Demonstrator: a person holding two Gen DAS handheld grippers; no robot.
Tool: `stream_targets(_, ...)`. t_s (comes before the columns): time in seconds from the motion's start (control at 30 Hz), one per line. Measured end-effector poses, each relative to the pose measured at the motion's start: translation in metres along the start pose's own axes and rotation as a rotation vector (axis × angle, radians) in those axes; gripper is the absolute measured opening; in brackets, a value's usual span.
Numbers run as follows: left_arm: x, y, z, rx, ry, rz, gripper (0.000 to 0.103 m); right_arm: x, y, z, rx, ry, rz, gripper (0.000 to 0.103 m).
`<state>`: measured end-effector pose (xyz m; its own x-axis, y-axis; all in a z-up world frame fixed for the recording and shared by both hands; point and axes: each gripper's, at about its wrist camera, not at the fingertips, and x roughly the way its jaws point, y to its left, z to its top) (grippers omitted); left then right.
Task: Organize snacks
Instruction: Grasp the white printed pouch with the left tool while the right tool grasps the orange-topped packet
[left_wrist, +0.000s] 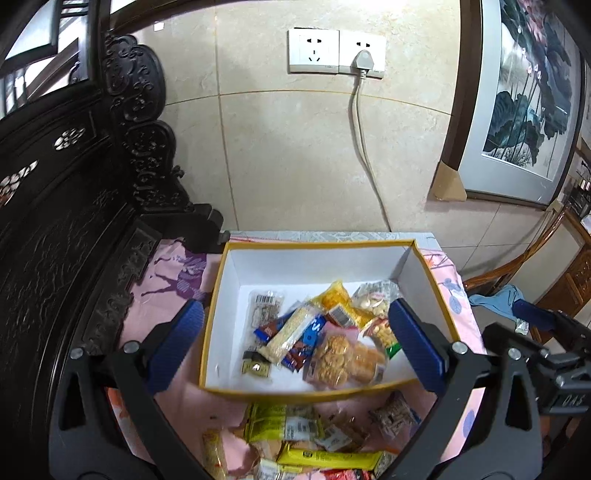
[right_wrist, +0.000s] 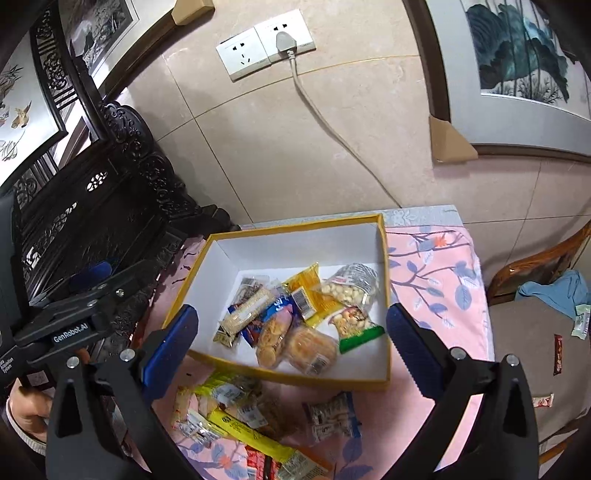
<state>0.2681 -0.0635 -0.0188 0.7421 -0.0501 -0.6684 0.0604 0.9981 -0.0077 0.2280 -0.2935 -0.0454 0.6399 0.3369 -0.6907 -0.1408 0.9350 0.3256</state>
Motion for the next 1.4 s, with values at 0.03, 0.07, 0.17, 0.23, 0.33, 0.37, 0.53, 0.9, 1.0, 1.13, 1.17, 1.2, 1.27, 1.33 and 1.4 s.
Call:
stream_targets(0.03,-0.004,0.003,-0.008,-0.008,-0.001,0.0,0.101,-0.002,-0.003,-0.006,0.0,0.007,-0.01,0.102)
stream_targets(0.07,-0.008,0.006,-0.014,-0.014,-0.001,-0.001,0.101,-0.002,-0.006,-0.013,0.001,0.018,-0.021,0.102)
stream_targets(0.17,-0.018,0.017,-0.039,-0.035,-0.003,0.0,0.101,-0.002,-0.018,-0.039,0.011,0.064,-0.034,0.102)
stream_targets(0.23,-0.024,0.026,-0.061,-0.039,0.006,0.0,0.101,0.002,-0.028,-0.066,0.029,0.121,-0.007,0.102)
stream_targets(0.33,-0.031,0.039,-0.091,-0.046,0.034,-0.004,0.101,0.009,-0.033,-0.103,0.028,0.2,0.005,0.102)
stream_targets(0.37,-0.033,0.042,-0.1,-0.047,0.043,-0.004,0.101,0.011,-0.033,-0.116,0.022,0.229,0.001,0.102)
stream_targets(0.53,-0.045,0.062,-0.149,-0.042,0.099,0.013,0.101,0.022,-0.027,-0.173,0.008,0.356,-0.021,0.102)
stream_targets(0.9,-0.054,0.084,-0.188,-0.089,0.19,0.042,0.101,0.07,-0.003,-0.188,0.056,0.48,0.081,0.084)
stream_targets(1.0,-0.056,0.083,-0.186,-0.087,0.179,0.037,0.101,0.087,-0.004,-0.188,0.076,0.509,0.064,0.079)
stream_targets(1.13,-0.059,0.082,-0.186,-0.075,0.174,0.039,0.101,0.095,0.0,-0.19,0.039,0.504,0.012,0.066)
stream_targets(1.17,-0.059,0.082,-0.187,-0.072,0.175,0.04,0.101,0.095,0.0,-0.191,0.036,0.501,0.017,0.062)
stream_targets(1.2,-0.059,0.083,-0.188,-0.071,0.176,0.041,0.101,0.093,0.001,-0.191,0.034,0.498,0.022,0.059)
stream_targets(1.27,-0.058,0.086,-0.191,-0.074,0.184,0.045,0.101,0.087,0.005,-0.19,0.018,0.481,0.049,0.038)
stream_targets(1.33,-0.055,0.087,-0.194,-0.075,0.194,0.032,0.101,0.079,0.013,-0.19,-0.046,0.473,0.014,0.032)
stream_targets(1.4,-0.051,0.085,-0.198,-0.061,0.197,0.011,0.101,0.077,0.015,-0.193,-0.063,0.476,0.011,0.03)
